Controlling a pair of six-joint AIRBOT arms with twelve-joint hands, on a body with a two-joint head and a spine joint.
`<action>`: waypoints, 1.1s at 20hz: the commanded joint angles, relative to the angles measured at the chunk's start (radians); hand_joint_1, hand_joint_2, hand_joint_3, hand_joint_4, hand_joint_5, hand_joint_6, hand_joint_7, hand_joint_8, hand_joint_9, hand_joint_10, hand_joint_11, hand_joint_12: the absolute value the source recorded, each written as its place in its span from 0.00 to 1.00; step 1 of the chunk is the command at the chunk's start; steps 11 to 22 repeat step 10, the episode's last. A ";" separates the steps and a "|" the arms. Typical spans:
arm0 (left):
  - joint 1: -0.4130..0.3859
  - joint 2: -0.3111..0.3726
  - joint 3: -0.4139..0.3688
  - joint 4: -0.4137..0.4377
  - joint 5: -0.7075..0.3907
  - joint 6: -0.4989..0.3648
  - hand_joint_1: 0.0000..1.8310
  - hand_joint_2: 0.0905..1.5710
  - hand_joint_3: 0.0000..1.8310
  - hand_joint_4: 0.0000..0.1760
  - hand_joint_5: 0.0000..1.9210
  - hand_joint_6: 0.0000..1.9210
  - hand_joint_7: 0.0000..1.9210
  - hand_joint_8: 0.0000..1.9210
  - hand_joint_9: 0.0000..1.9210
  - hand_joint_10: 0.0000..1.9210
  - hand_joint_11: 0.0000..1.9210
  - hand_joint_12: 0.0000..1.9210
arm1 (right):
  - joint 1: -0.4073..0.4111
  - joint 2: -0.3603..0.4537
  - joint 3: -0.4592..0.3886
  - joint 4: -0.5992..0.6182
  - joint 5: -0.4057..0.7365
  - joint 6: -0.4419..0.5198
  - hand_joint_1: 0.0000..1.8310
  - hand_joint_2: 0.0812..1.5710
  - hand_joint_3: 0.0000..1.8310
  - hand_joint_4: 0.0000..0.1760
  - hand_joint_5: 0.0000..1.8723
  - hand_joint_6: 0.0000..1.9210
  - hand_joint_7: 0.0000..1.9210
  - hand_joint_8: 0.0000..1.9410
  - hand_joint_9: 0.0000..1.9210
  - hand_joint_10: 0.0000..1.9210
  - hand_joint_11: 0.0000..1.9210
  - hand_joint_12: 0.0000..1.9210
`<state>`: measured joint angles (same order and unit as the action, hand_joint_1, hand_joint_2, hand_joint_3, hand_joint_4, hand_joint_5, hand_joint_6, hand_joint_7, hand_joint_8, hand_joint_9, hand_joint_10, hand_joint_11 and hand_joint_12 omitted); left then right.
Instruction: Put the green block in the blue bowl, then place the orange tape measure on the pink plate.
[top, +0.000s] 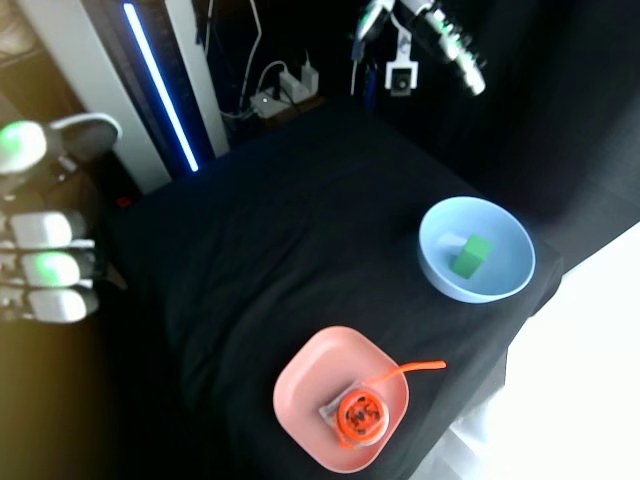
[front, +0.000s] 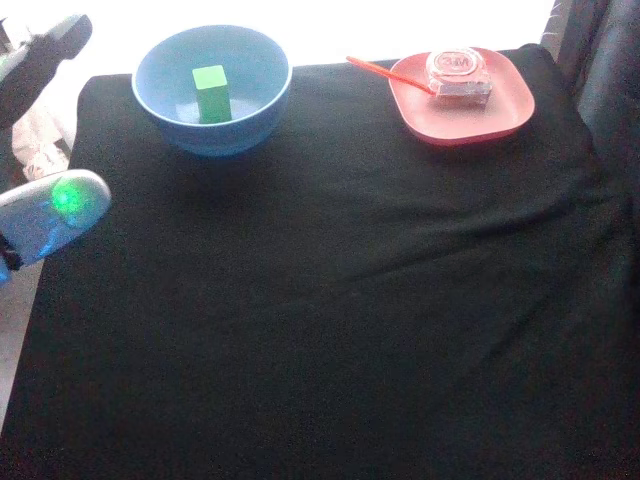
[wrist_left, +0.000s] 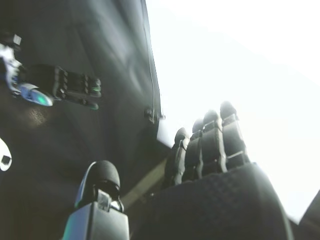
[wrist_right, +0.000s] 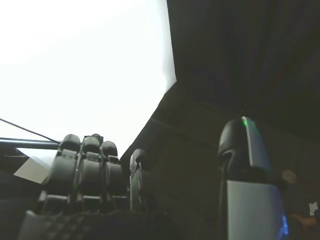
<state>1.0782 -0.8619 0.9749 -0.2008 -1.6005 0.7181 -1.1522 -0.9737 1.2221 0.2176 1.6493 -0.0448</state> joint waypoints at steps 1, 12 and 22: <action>-0.022 -0.002 0.005 0.008 -0.132 0.003 0.10 0.72 0.00 0.19 0.03 0.00 0.09 0.01 0.12 0.01 0.12 0.09 | 0.009 -0.005 0.001 -0.012 0.114 0.007 0.40 0.57 0.01 0.60 0.02 0.00 0.01 0.00 0.00 0.00 0.00 0.00; -0.125 0.021 0.007 0.097 -0.133 0.056 0.16 0.72 0.00 0.10 0.20 0.53 0.29 0.02 0.24 0.01 0.04 0.52 | 0.150 0.049 -0.035 -0.174 0.115 -0.045 0.38 0.70 0.00 0.13 0.33 0.11 0.24 0.04 0.18 0.02 0.00 0.45; -0.125 0.021 0.007 0.097 -0.133 0.056 0.16 0.72 0.00 0.10 0.20 0.53 0.29 0.02 0.24 0.01 0.04 0.52 | 0.150 0.049 -0.035 -0.174 0.115 -0.045 0.38 0.70 0.00 0.13 0.33 0.11 0.24 0.04 0.18 0.02 0.00 0.45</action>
